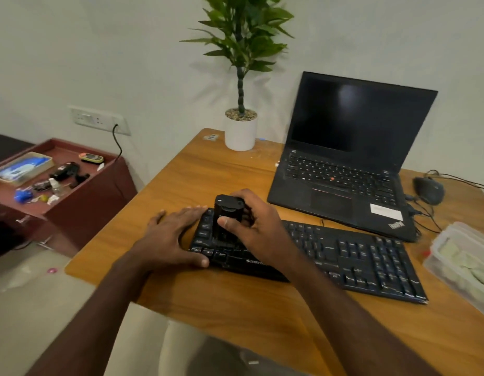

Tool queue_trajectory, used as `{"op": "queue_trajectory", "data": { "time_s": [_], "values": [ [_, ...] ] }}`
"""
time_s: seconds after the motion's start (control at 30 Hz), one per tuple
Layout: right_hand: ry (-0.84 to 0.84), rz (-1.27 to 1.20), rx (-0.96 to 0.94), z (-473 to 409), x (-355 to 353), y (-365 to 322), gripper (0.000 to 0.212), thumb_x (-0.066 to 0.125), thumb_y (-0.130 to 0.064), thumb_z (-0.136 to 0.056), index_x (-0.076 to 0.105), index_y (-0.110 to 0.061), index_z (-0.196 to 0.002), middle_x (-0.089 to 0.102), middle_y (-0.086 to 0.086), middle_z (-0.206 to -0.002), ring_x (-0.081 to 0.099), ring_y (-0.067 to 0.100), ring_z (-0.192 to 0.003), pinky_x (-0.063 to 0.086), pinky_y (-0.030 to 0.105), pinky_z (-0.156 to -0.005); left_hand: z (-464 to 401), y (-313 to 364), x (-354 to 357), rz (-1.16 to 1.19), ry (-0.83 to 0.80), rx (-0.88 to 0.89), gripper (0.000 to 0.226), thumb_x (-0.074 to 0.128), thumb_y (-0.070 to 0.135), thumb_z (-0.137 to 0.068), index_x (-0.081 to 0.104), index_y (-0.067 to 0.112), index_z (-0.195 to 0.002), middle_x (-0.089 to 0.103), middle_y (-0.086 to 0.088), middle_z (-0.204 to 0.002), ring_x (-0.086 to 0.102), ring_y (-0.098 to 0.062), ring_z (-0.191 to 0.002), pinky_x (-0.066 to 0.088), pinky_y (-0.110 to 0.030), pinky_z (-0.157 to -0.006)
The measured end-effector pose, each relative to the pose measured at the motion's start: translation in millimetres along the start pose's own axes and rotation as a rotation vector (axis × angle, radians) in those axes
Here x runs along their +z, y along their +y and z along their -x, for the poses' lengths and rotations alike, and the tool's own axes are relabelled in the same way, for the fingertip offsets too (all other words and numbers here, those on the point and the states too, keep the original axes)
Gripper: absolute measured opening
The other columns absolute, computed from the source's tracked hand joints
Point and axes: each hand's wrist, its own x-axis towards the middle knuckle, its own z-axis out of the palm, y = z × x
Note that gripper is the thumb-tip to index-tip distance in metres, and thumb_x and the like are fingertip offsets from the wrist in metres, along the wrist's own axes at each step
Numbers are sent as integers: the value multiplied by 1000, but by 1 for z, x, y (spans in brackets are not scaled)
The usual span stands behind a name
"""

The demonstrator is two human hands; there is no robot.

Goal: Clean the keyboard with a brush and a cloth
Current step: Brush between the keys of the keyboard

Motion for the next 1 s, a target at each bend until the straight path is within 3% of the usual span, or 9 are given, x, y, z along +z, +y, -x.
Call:
{"op": "queue_trajectory", "data": {
  "time_s": [0.13, 0.27, 0.47, 0.57, 0.73, 0.87, 1.0],
  "values": [
    [-64, 0, -39, -19, 27, -4, 30, 73, -23, -92, 58, -19, -117, 66, -3, -103, 67, 10, -93, 60, 29, -76, -1, 0, 1, -11, 19, 13, 122, 45, 104, -46, 28, 43, -150, 29, 13, -160, 14, 7, -139, -4, -49, -122],
    [-163, 34, -53, -26, 40, -2, 31, 72, -26, -92, 58, -22, -119, 67, -2, -107, 67, 14, -93, 60, 38, -77, 0, 0, 0, -4, 24, 19, 117, 44, 104, -47, 39, 40, -145, 40, 13, -153, 24, 3, -138, -3, -47, -122],
    [-300, 184, -36, -42, 7, -1, 25, 72, -26, -92, 59, -20, -113, 66, -2, -95, 64, 12, -81, 57, 31, -66, 0, -2, 2, -3, 39, 25, 115, 50, 100, -50, 33, 42, -148, 34, 11, -158, 17, 4, -143, -6, -46, -122],
    [-228, 126, -24, -47, 8, -6, 26, 73, -27, -91, 60, -21, -112, 65, -5, -97, 64, 7, -82, 55, 22, -66, -1, -4, 3, -26, 34, 13, 118, 53, 99, -51, 30, 38, -151, 30, 8, -161, 13, 5, -144, -8, -46, -122],
    [-191, 44, -36, -42, 35, -1, 30, 74, -26, -90, 60, -22, -116, 66, -4, -105, 67, 11, -92, 61, 33, -76, 0, 0, 1, 16, 23, 9, 112, 54, 97, -52, 35, 40, -146, 40, 13, -154, 20, 9, -136, -7, -46, -123],
    [-270, 95, -22, -40, 15, 4, 28, 73, -26, -91, 60, -20, -115, 67, -1, -99, 66, 15, -85, 60, 36, -71, 0, -2, 1, -7, 13, 0, 118, 53, 99, -51, 27, 42, -151, 27, 14, -161, 10, 10, -140, -7, -48, -122],
    [-384, 160, 52, -40, -16, 8, 26, 74, -31, -90, 60, -26, -111, 68, 2, -102, 67, 21, -93, 59, 48, -76, -1, -1, 0, -23, -14, -9, 121, 56, 97, -53, 14, 45, -154, 11, 27, -157, -3, 11, -144, -10, -47, -122]
  ]
}}
